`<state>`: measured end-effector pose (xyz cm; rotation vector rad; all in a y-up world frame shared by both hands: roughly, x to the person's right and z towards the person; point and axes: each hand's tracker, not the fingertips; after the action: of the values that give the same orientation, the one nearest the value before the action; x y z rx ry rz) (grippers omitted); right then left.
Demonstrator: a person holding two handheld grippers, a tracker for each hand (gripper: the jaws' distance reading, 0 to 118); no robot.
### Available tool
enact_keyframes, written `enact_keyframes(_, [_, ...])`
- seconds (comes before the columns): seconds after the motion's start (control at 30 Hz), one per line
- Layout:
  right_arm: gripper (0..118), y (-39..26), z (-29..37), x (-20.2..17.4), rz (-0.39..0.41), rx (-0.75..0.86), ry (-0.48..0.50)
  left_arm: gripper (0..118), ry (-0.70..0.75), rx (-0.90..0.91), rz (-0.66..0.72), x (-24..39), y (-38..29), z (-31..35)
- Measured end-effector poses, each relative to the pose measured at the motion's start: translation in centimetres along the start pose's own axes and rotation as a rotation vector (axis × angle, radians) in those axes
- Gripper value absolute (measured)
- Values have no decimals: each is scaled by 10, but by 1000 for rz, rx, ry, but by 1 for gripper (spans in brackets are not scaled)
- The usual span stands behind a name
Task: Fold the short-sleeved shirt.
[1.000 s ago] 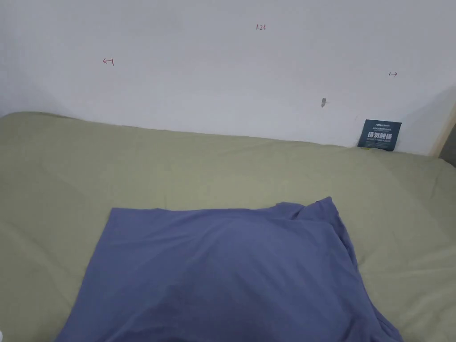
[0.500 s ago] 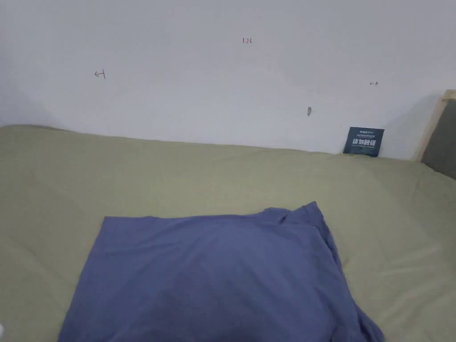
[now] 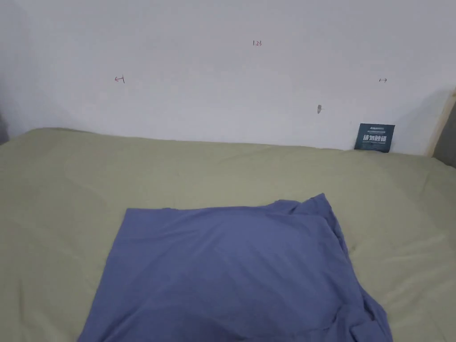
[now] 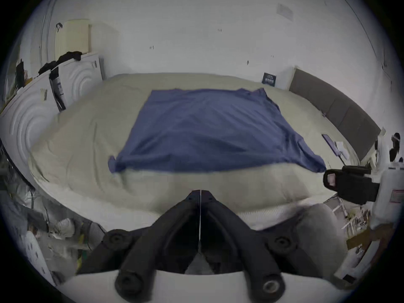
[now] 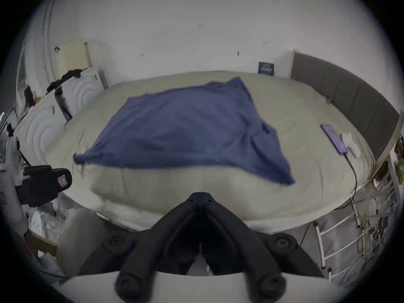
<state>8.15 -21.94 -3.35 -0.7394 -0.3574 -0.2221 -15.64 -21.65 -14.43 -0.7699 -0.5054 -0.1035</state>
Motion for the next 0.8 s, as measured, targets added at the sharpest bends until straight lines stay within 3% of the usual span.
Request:
enact_keyframes(0.23, [2, 7, 0, -5, 25, 16, 1, 0, 8, -7, 5, -5, 3, 2])
enact_keyframes(0.57, [2, 53, -5, 4, 12, 103, 19, 3, 80, 71, 17, -59, 77, -32])
enact_keyframes(0.6, [2, 57, -6, 6, 5, 110, 20, 13, 100, 68, 22, -69, 82, -37])
enact_keyframes(0.7, [2, 65, -8, 17, -14, 116, 34, 73, 71, -42, 47, -103, 93, -61])
enact_keyframes(0.8, [2, 72, -13, 31, -29, 108, 56, 76, 108, -148, 72, -121, 91, -87])
